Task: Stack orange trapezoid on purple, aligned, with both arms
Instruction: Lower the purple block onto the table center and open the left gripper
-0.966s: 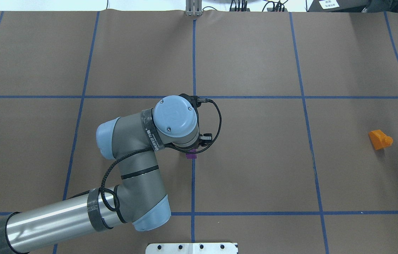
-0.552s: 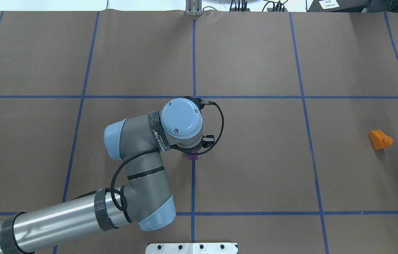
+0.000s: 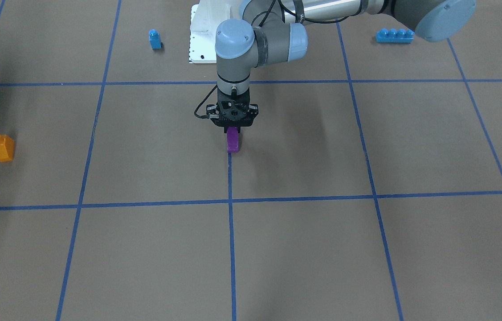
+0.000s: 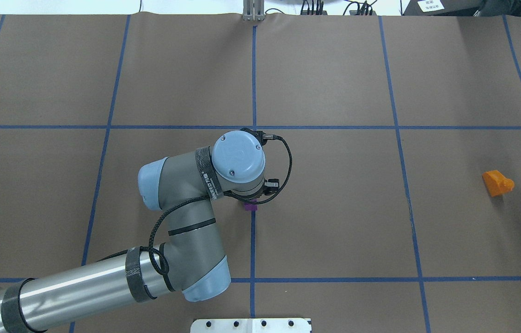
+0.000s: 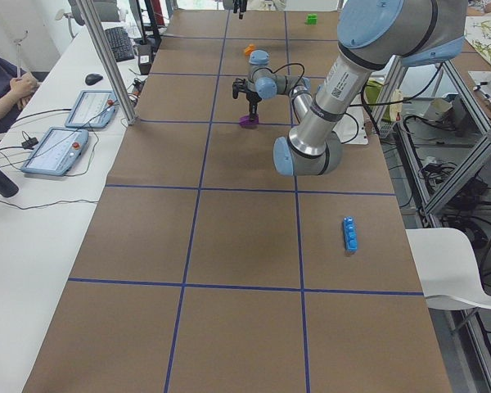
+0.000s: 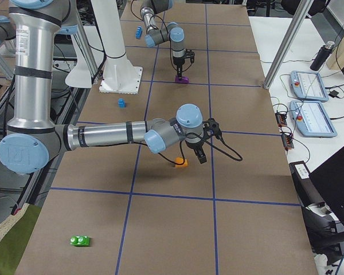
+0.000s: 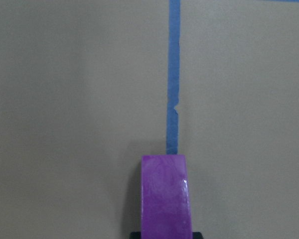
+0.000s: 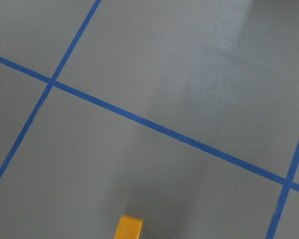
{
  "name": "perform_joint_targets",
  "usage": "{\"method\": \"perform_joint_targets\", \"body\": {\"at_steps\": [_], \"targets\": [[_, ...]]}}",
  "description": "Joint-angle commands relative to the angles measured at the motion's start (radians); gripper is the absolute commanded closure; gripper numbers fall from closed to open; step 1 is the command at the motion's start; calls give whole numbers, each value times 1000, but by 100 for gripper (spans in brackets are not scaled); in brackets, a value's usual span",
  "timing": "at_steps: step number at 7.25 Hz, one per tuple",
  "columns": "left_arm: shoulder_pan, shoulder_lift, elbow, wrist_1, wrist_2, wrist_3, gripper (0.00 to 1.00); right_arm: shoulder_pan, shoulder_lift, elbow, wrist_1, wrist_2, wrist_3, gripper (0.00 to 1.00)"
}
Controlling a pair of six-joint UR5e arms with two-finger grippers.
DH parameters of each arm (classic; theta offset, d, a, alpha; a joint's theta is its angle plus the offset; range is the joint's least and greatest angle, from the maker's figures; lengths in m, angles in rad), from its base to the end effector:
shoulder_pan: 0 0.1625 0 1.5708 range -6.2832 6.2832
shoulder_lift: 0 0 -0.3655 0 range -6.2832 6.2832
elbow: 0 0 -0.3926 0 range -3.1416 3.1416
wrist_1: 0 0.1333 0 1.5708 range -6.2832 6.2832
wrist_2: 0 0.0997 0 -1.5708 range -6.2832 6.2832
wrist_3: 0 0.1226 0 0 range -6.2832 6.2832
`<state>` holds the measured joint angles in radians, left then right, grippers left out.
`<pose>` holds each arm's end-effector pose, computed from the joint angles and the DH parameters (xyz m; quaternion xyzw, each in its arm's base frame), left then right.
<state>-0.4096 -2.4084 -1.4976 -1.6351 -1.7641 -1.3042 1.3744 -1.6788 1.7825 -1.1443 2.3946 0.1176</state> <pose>0.6085 -0.3838 0.1432 0.0496 0.4073 -0.0263 0.9116 -0.0510 -0.4785 0.5067 0.1767 -0.4192 -0.1396 0.8795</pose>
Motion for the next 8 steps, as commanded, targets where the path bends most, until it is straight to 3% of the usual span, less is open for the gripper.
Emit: {"method": "perform_joint_targets", "body": {"at_steps": [1,6,7,8], "targets": [[0,0,0,0,2,3,100,0,1,0,0,-2,-1,0],[0,-2,0,0,2,53,100,0,1,0,0,-2,0,0],[0,0,0,0,0,53,96,0,1,0,0,-2,0,0],[0,0,0,-2,2,53,83,0,1,0,0,-3,0,0]]}}
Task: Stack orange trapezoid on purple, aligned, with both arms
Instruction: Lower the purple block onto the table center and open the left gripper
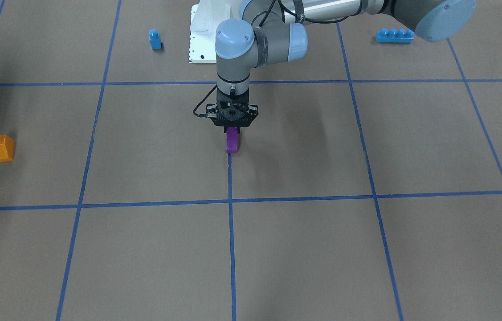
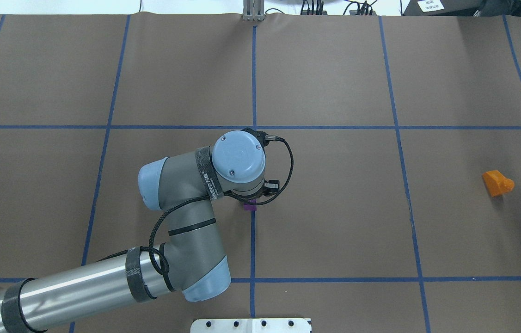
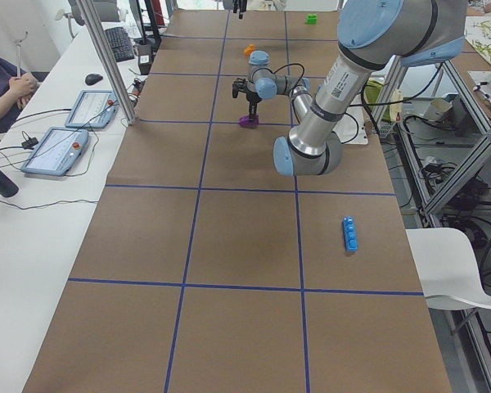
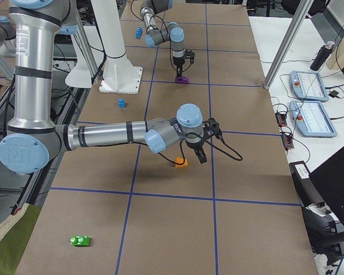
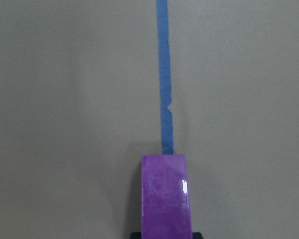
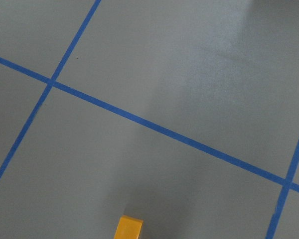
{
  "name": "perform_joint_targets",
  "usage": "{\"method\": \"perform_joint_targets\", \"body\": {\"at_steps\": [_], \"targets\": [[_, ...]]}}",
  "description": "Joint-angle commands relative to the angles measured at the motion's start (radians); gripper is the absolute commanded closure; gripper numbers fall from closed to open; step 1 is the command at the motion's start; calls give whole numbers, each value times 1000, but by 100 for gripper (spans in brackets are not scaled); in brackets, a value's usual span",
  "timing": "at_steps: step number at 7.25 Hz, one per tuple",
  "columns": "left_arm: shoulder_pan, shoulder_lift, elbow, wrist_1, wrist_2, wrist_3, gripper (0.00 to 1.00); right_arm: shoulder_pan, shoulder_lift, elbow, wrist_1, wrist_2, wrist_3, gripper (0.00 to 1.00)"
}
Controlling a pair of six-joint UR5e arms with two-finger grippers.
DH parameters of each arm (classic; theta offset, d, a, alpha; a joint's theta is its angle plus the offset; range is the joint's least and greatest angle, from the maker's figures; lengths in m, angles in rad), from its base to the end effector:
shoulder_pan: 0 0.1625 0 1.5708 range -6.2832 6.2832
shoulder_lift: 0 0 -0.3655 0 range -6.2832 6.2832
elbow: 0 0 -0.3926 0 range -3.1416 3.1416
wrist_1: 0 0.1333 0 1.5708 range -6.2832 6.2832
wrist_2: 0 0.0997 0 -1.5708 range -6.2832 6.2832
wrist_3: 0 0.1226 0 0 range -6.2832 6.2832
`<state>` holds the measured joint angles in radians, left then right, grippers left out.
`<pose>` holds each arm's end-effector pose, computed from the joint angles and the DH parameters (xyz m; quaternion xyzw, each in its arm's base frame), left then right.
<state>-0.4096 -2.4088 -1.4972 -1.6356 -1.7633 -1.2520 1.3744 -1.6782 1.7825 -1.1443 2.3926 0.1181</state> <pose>0.6086 -0.3840 0.1430 0.0606 0.4060 -0.0027 0.9119 -0.0509 -0.4788 0.5065 0.1771 -0.4183 -0.1393 0.8799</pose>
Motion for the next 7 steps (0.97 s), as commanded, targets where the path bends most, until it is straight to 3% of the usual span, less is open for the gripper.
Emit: {"method": "perform_joint_targets", "body": {"at_steps": [1,2,3,4,7], "targets": [[0,0,0,-1,1,2,63,0,0,-5,0,-1,0,0],[0,0,0,-1,1,2,41,0,2,-8,0,-1,-1,0],[0,-1,0,-1,1,2,8,0,2,-8,0,-1,-2,0],[-2,0,-1,-15,1,2,0,0,3,-12,0,-1,-2,0],[-41,7,-70,-26,-4,79,0,-2,3,-12,-2,-1,26,0]]}}
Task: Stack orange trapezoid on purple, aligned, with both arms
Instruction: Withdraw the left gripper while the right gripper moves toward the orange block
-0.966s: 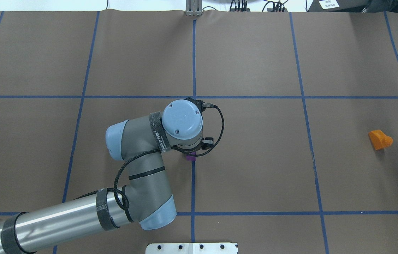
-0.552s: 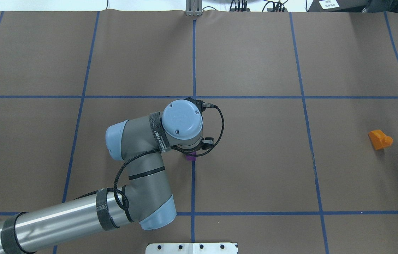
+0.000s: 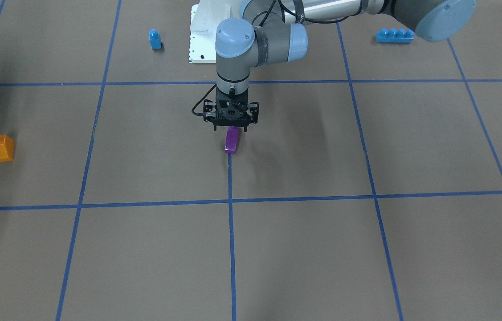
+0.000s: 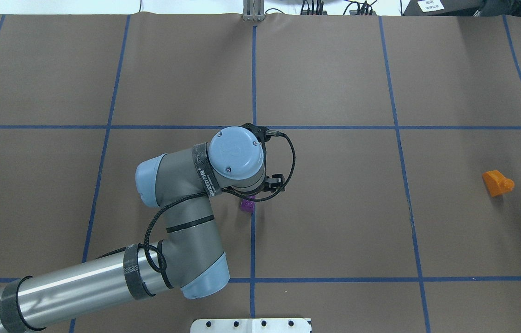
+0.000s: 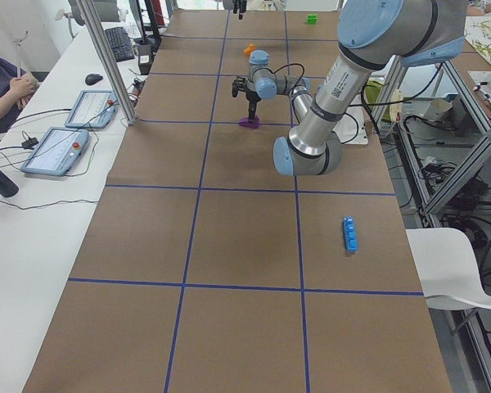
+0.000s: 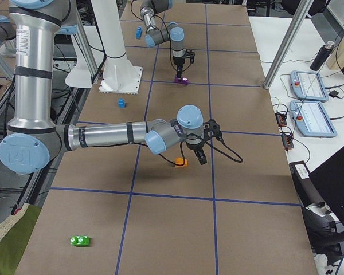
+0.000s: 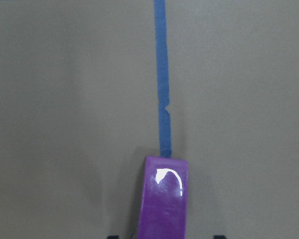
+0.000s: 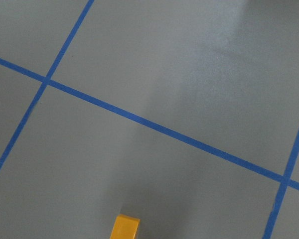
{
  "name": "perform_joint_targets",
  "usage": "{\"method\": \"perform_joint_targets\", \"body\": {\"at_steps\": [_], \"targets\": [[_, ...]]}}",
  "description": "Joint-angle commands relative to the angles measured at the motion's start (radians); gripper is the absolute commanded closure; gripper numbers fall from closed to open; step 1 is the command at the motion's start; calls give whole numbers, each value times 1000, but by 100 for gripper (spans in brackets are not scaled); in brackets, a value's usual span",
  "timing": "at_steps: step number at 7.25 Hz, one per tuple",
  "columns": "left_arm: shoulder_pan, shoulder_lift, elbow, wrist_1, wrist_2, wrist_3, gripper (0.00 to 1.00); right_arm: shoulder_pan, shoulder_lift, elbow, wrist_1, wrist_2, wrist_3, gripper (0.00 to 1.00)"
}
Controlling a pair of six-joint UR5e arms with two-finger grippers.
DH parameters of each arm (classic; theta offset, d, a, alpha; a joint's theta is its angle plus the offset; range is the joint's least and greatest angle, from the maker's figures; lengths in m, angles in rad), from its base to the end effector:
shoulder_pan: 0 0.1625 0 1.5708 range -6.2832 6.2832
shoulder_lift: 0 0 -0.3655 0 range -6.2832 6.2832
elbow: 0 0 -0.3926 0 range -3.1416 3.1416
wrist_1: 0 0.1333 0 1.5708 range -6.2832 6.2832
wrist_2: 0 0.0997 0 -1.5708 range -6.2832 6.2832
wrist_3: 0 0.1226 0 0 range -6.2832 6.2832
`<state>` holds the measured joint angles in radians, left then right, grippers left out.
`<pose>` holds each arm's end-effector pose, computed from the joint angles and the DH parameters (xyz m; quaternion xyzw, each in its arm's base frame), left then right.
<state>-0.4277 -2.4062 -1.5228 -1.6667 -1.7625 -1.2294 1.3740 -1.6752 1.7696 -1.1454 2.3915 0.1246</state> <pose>0.5953 -0.3922 0.1289 0.0794 0.4269 0.0021 0.9008 -0.0512 -0.4801 0.5120 0.1709 -0.4183 -0.1344 0.8819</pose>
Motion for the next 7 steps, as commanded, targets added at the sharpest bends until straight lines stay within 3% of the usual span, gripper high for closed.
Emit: {"method": "perform_joint_targets", "body": {"at_steps": [1,3,4,6,7], "targets": [[-37,106,-183,60,-9,170,0,-18,2,11,1,-2,120,0],[-142,349,-519,215,-68,408,0,-102,-6,74,1,-33,312,0],[-258,451,-589,229,-192,544,0,-168,-29,100,1,-101,379,0],[-556,617,-591,225,-424,980,0,-290,-105,96,187,-211,556,1],[-659,669,-586,228,-460,1101,0,-306,-138,81,220,-251,567,1]]}}
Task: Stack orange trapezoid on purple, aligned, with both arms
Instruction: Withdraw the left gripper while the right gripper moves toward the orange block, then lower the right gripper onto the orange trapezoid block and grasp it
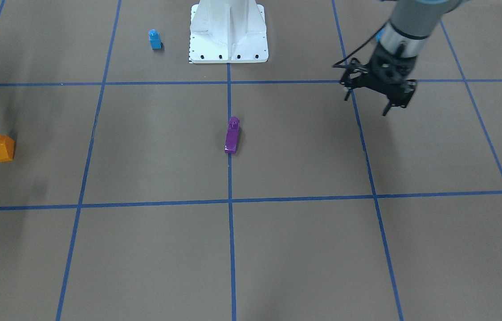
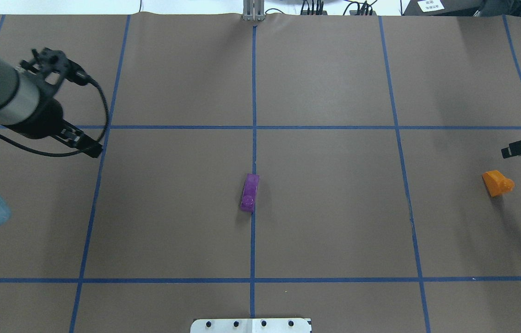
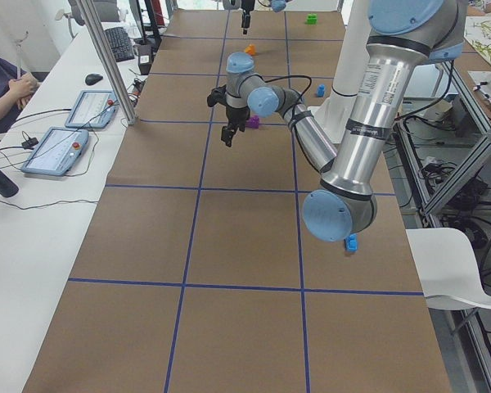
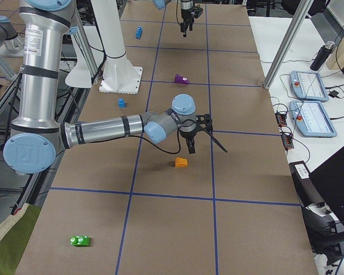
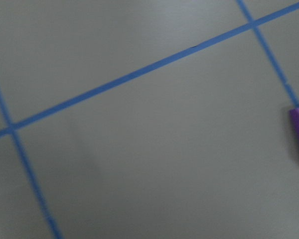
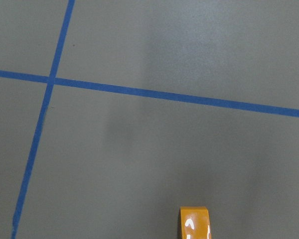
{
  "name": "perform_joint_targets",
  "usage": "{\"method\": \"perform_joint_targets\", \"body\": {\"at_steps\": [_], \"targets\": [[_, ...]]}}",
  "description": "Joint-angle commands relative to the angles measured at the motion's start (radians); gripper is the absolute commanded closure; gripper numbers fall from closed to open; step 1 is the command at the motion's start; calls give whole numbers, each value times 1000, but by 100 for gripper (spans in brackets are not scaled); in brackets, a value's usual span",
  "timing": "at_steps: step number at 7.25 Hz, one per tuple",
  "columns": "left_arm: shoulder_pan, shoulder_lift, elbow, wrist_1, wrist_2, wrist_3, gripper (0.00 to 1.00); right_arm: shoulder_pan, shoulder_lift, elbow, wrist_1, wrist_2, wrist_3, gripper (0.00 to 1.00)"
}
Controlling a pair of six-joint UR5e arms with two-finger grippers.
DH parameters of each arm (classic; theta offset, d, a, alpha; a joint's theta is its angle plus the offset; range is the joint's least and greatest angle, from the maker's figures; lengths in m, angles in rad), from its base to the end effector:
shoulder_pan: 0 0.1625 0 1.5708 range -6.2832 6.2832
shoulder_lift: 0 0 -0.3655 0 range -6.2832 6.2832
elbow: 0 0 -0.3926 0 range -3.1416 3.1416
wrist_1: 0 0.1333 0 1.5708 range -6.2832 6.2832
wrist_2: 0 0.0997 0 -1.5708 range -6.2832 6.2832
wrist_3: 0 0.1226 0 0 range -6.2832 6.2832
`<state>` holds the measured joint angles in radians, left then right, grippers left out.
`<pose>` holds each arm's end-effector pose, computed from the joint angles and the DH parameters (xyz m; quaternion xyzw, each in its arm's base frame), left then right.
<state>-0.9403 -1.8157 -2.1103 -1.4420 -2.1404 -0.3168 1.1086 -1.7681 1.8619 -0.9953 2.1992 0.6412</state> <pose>0.2455 -0.4503 0.2608 0.1536 0.3777 0.2313 0.8833 -0.1498 -0.4381 0.5001 0.1130 -0.4123 -0.0208 0.9038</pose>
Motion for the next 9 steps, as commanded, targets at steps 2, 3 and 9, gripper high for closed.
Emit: {"method": "perform_joint_targets", "body": {"at_steps": [2,3,9], "targets": [[-166,98,-3,3,-82,216,0,-50,-50,-161,270,-70,52,1],[-166,99,-3,2,-81,216,0,-59,-50,-185,302,-72,55,2],[-164,101,0,0,-73,214,0,-176,-47,-217,302,-154,54,37]]}}
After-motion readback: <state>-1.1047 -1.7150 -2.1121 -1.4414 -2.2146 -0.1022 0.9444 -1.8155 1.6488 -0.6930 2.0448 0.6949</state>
